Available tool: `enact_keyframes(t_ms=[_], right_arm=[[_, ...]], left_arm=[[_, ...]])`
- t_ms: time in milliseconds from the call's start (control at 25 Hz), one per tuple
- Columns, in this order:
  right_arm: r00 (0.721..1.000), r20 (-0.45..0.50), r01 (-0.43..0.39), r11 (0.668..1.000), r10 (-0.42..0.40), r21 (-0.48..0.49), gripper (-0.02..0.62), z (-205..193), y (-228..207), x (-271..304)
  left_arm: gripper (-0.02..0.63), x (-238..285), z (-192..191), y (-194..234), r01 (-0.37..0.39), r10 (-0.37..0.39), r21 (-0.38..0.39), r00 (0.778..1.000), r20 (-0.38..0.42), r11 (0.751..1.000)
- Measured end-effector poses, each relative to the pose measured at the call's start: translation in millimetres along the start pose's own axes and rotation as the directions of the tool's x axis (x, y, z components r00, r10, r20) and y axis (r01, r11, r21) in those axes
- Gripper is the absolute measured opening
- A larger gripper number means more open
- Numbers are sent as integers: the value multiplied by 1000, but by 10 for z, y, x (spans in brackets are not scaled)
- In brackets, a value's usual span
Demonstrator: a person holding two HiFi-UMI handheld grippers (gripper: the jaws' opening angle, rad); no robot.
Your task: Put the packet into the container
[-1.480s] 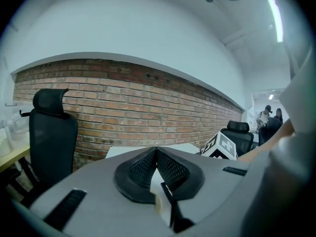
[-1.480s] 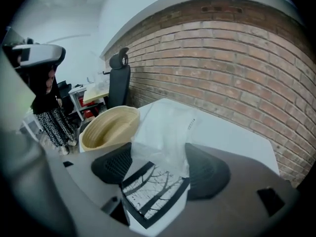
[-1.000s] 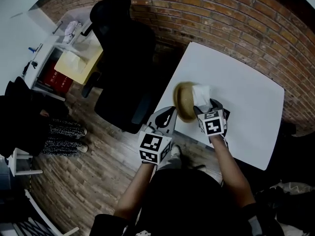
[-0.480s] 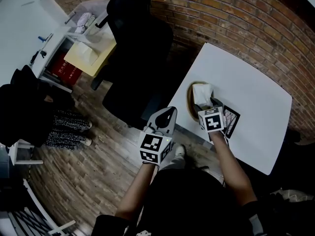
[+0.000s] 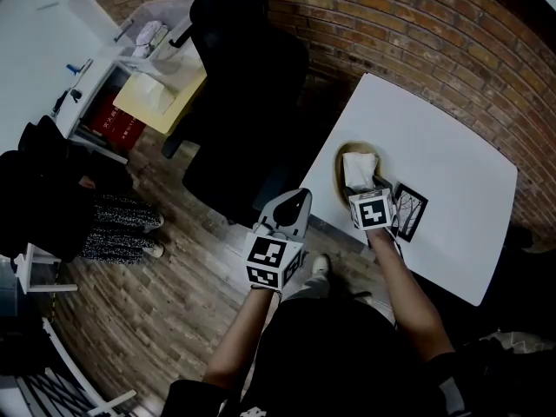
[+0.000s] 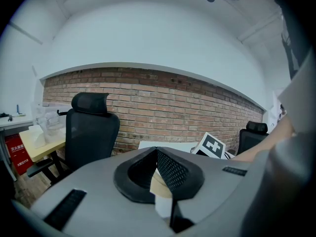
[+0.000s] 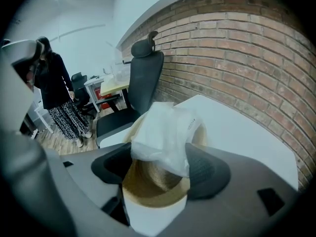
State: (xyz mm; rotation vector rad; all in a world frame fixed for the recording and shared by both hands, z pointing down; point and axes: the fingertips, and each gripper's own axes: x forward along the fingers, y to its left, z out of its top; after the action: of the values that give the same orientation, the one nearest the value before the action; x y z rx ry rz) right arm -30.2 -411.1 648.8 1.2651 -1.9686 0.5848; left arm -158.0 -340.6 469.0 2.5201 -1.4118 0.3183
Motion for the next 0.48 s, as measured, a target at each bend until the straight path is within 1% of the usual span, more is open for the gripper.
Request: enact_keyframes(t_ms=[240,400,480], right_arm=[[1000,-20,17,1000,-17,12,336,-41,-60,74],[998,-56,-14,1000,14,7,336,-98,6,162],[998,-66,-15,1000,14,-8,336,-97,22,173]], left_arm=[[8,-5,-33,-10,-1,1,-4,1000,-7,1000],[8,22,-28,-14,-4,4,-5,1000,-7,1000],[8,21,-31,-18,-6,6,-3,1000,-8,1000]])
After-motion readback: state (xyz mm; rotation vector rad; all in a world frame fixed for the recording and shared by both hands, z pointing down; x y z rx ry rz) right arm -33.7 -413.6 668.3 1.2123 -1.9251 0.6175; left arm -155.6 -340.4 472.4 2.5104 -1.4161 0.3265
